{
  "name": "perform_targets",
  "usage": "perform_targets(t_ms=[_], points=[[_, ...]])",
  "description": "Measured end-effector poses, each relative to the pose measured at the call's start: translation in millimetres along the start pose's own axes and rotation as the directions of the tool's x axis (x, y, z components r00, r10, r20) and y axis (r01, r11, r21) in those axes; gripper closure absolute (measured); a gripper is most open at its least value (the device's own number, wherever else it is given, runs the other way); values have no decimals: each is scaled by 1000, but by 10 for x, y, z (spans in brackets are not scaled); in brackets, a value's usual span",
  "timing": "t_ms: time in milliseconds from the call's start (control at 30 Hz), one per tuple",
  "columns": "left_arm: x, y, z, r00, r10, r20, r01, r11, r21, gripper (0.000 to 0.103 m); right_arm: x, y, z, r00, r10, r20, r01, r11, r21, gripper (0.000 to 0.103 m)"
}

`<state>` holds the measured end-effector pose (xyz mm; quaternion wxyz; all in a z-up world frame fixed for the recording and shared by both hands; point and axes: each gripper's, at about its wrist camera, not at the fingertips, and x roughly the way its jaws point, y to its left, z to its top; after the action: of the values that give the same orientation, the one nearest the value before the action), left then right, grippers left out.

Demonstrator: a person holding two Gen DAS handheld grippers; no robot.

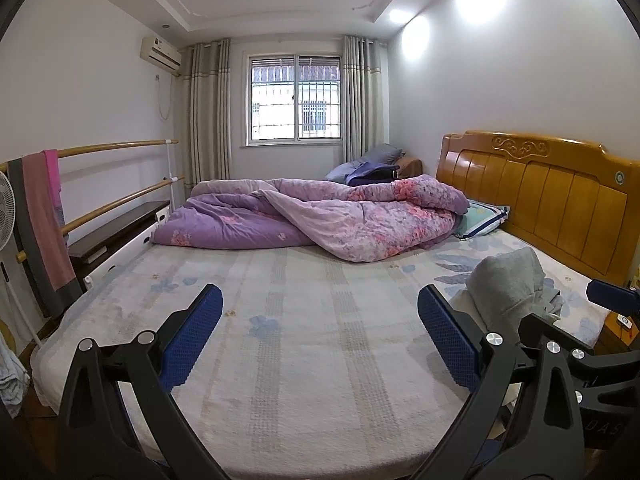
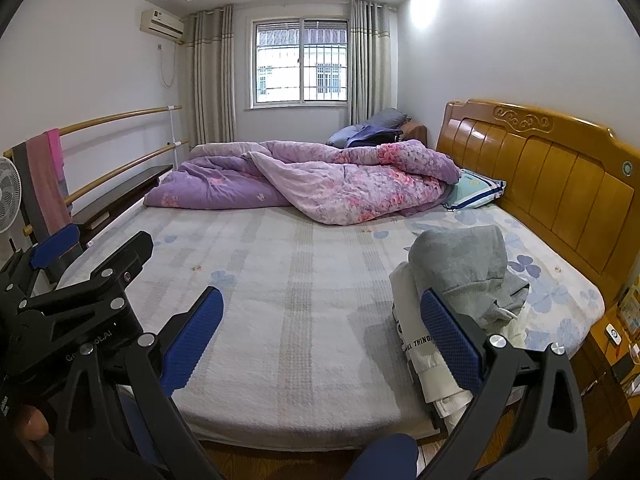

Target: Fold large clothes

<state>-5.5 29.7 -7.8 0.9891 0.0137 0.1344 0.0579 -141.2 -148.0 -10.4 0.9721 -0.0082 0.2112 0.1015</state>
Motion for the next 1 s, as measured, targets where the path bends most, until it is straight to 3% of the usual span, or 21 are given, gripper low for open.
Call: perform_targets(t_ms=[1000], points=[[68, 8, -43, 1000, 4, 5, -4, 1000, -5, 5, 84, -21, 16, 1000, 17, -20, -17, 1000, 17, 8]])
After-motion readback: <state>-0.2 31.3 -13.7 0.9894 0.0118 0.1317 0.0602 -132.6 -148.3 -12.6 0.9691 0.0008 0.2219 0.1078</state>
